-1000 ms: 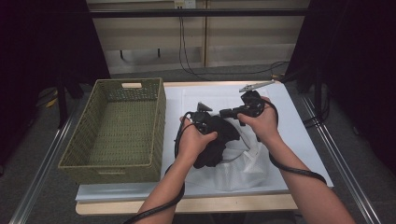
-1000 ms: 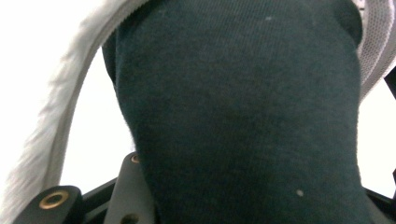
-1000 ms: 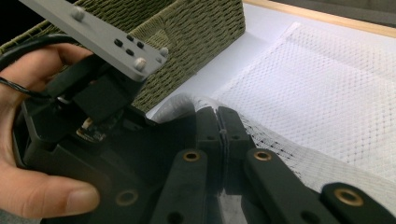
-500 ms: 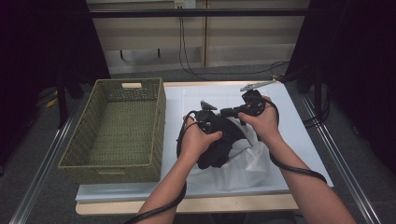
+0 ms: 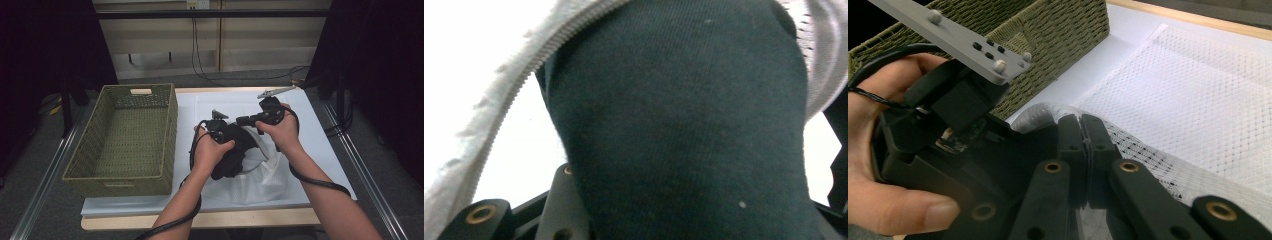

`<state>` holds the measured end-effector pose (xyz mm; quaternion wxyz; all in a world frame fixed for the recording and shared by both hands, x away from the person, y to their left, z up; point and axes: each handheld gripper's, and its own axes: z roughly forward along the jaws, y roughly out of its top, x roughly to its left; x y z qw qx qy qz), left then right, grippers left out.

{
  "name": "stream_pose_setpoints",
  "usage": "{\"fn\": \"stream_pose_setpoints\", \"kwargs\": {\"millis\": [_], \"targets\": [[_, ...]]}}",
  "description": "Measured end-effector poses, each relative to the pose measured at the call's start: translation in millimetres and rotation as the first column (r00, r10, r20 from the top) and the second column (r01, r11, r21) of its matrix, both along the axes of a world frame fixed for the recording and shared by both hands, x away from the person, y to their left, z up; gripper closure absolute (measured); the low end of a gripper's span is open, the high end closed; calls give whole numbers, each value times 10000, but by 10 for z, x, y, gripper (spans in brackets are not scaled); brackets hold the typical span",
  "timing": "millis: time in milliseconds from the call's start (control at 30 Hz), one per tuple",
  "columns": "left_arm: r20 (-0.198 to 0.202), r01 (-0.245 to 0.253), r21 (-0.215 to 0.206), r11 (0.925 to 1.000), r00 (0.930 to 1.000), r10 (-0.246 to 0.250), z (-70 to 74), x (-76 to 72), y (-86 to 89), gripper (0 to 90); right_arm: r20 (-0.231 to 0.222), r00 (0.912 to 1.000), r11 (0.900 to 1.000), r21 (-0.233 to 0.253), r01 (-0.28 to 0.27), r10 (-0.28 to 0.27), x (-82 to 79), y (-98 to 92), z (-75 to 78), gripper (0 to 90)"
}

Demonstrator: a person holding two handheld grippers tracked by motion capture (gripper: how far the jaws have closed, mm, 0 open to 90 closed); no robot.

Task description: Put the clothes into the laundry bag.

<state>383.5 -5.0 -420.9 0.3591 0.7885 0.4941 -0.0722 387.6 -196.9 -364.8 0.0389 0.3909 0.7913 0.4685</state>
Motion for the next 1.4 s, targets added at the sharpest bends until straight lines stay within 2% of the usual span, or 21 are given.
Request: {"fn": "stream_pose_setpoints", "kwargs": {"millis": [133, 233, 267, 367, 467, 600, 700, 767, 900, 933, 967, 1033, 1067, 1200, 1267, 1333, 1367, 1400], "targets": [[281, -94, 152, 9998, 9996, 90, 2, 10, 11, 572, 8, 10000, 10000, 15, 20, -20, -3, -7, 7, 894], [436, -358, -65, 9993, 9984, 361, 30, 13, 21, 572, 3, 10000, 10000, 40, 29, -29, -8, -14, 9, 894], [522, -159, 91, 9998, 9985, 154, 45, 22, 41, 572, 31, 10000, 10000, 21, 1, -1, -6, -18, 10, 894], [867, -295, 76, 9995, 9958, 288, 50, 20, 30, 567, 55, 10000, 10000, 66, 44, -44, -6, -20, 25, 893], [845, -358, 101, 9993, 9958, 349, -4, 16, 2, 546, 67, 10000, 10000, 9, 38, -38, -4, -14, 33, 894], [939, -67, 341, 9994, 9956, 34, -60, 12, -9, 509, 48, 10000, 10000, -41, 27, -26, -4, -12, 14, 894], [1142, 238, 532, 9983, 9930, -298, -84, 6, -19, 461, -25, 10000, 10000, -54, 4, -4, -4, -16, -9, 894], [1079, 310, 457, 9985, 9935, -358, -90, 0, -28, 427, -47, 10000, 10000, -78, 50, -50, -6, -17, -18, 894], [1122, 663, 801, 9946, 9908, -751, -75, -18, -38, 299, -90, 10000, 9999, -100, 24, -25, -5, -15, -43, 894], [1018, 791, 829, 9934, 9910, -874, -66, -25, -36, 271, -100, 9999, 9999, -113, 36, -37, -6, -14, -48, 894], [990, 674, 784, 9946, 9923, -750, -63, -40, -47, 246, -104, 9999, 9999, -116, 33, -34, -6, -13, -52, 894], [1167, 866, 978, 9914, 9883, -978, -45, -53, -31, 179, -111, 9999, 9999, -127, 17, -18, -4, -13, -62, 894], [1168, 886, 928, 9917, 9882, -993, -32, -56, -13, 171, -108, 9999, 9999, -145, 28, -30, -4, -13, -64, 894], [1255, 1006, 1160, 9881, 9854, -1151, 17, -82, 61, 141, -157, 9998, 9998, -150, 110, -112, -4, -31, -82, 894], [1172, 971, 1100, 9892, 9870, -1100, 27, -107, 96, 108, -166, 9998, 9998, -164, 95, -98, -3, -42, -93, 894], [1282, 1185, 1318, 9842, 9824, -1355, 42, -124, 137, 95, -171, 9998, 9998, -169, 119, -122, -7, -42, -100, 894], [1328, 993, 1167, 9882, 9845, -1146, 41, -140, 133, 86, -177, 9998, 9998, -176, 117, -120, -10, -41, -103, 894], [1236, 1121, 1254, 9858, 9841, -1276, 48, -147, 158, 79, -171, 9998, 9998, -188, 88, -91, -10, -41, -106, 894]]}}
